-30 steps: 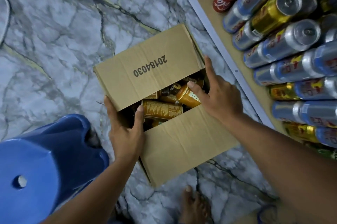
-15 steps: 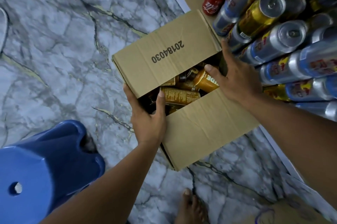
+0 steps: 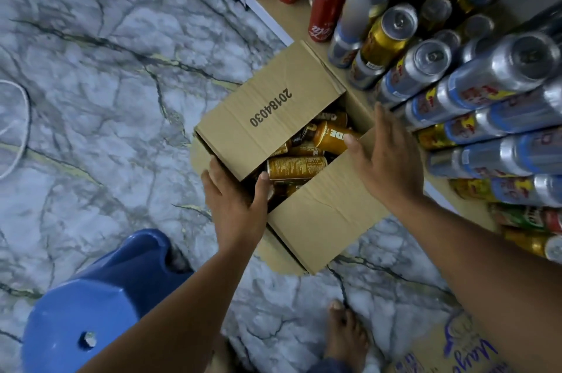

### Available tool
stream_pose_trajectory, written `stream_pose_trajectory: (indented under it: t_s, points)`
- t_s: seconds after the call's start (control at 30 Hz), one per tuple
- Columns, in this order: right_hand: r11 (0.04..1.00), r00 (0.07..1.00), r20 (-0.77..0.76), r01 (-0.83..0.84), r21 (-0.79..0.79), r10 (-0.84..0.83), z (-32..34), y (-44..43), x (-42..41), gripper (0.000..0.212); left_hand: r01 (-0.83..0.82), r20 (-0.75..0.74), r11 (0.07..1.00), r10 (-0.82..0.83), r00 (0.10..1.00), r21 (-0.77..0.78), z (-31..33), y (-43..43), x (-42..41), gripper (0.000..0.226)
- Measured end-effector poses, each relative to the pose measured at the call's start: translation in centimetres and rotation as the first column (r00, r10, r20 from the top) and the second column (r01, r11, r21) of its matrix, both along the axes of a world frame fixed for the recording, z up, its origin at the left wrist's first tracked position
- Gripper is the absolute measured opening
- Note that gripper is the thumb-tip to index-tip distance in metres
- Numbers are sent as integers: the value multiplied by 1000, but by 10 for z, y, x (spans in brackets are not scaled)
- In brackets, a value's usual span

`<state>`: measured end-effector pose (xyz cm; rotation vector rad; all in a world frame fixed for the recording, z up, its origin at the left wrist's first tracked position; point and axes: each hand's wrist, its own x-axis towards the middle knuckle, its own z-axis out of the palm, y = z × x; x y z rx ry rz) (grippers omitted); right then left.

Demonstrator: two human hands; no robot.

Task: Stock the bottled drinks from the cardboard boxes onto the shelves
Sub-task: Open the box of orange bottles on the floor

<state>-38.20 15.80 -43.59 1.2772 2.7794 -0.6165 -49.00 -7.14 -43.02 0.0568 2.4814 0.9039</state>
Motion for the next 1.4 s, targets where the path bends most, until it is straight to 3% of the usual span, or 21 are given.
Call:
stream_pose_trajectory:
  t_s: [0.13, 0.3, 0.43, 0.57, 0.9, 1.13, 1.4]
  points:
    - [959, 960, -9, 278, -55, -279, 9, -31, 13, 85, 292, -145, 942, -316, 938, -163, 15, 13, -46, 97]
    - [789, 817, 70, 573, -221, -573, 18, -60, 15, 107, 628, -46, 700, -679, 732, -339, 24, 48, -103, 120]
    - [586, 688, 161, 699, -409, -708, 17, -61, -7, 137, 735, 156, 531, -756, 636, -422, 24, 78, -134, 144]
    - [487, 654, 298, 734, -473, -696, 12, -52, -22, 153, 743, 219, 481, -751, 623, -465, 19, 89, -139, 150]
    - [468, 667, 299, 713, -523, -682, 22, -50, -20, 147, 762, 220, 451, -775, 593, -464, 24, 89, -140, 149]
    - [512, 668, 230, 709, -485, -708, 19, -57, -20, 143, 786, 218, 421, -802, 556, -453, 23, 91, -141, 147]
    - [572, 673, 133, 702, -425, -727, 21, -67, -20, 124, 908, 46, 168, -979, 201, -383, 12, 133, -152, 140]
